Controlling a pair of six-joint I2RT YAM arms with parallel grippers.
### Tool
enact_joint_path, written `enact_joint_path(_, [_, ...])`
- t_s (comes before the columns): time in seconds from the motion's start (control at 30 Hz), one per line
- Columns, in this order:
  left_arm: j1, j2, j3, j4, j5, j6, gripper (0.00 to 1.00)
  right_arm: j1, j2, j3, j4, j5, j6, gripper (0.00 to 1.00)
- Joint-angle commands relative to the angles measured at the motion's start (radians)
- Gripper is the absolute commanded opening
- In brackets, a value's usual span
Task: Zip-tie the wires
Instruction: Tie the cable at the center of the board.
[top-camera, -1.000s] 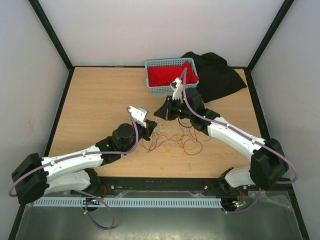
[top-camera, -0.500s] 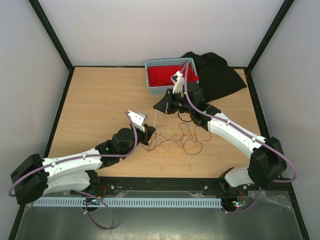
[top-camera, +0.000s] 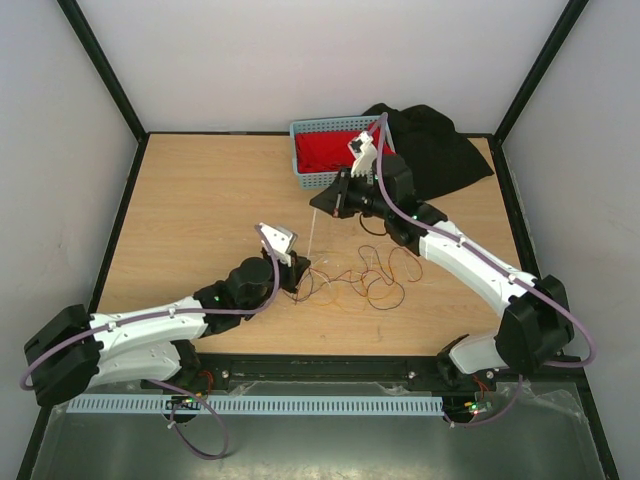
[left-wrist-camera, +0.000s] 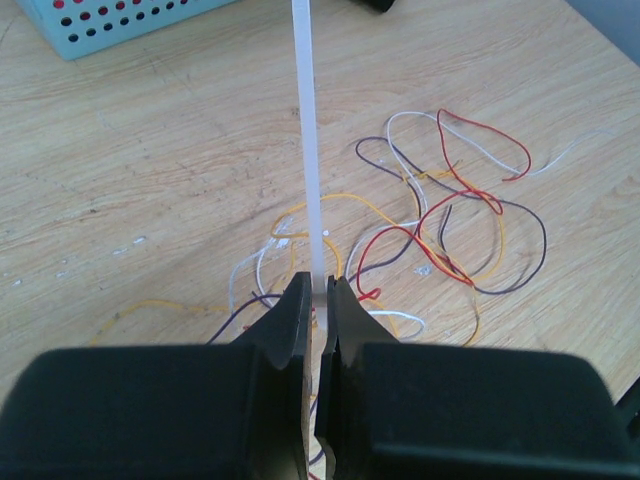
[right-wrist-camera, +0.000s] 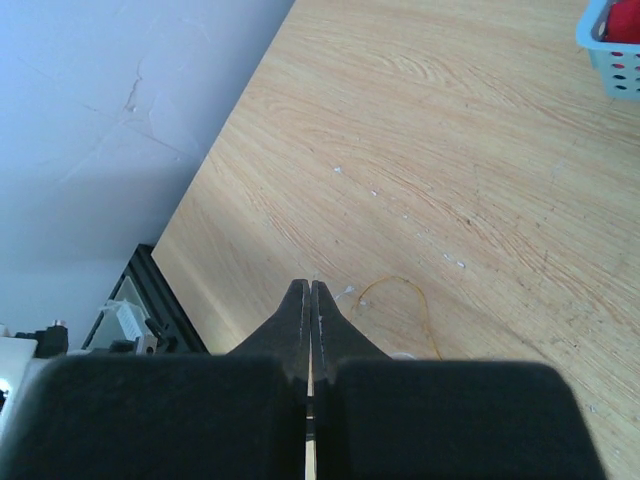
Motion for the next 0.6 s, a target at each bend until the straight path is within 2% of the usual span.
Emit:
enact_joint_path(0.0, [-0.015,0.033,-0.021,-0.102,0.017,-0.013,0.0,-0.022,-0.037,0.077,0.076,0.041,-0.025,0.0])
enact_joint_path(0.23, [-0.015,0.027,0.0,-0.112,-0.003,0.003,0.0,-0.025,-0.03,0.078,0.081,-0.023,-0.03,0.0])
enact_joint_path(0.3, [-0.015,0.013,0.036,-0.16,-0.018,0.019,0.0,-0.028,-0.039,0.054,0.1,-0.053,-0.038,0.02])
enact_joint_path(0.43, [-0.009,-0.005,0.146,-0.319,-0.069,0.051,0.0,-0.053,-0.11,-0.009,0.122,-0.064,-0.123,0.36])
enact_joint_path(0.57, [0.024,-0.031,0.232,-0.442,-0.094,0.037,0.0,-0.091,-0.223,-0.098,0.126,-0.045,-0.24,0.62])
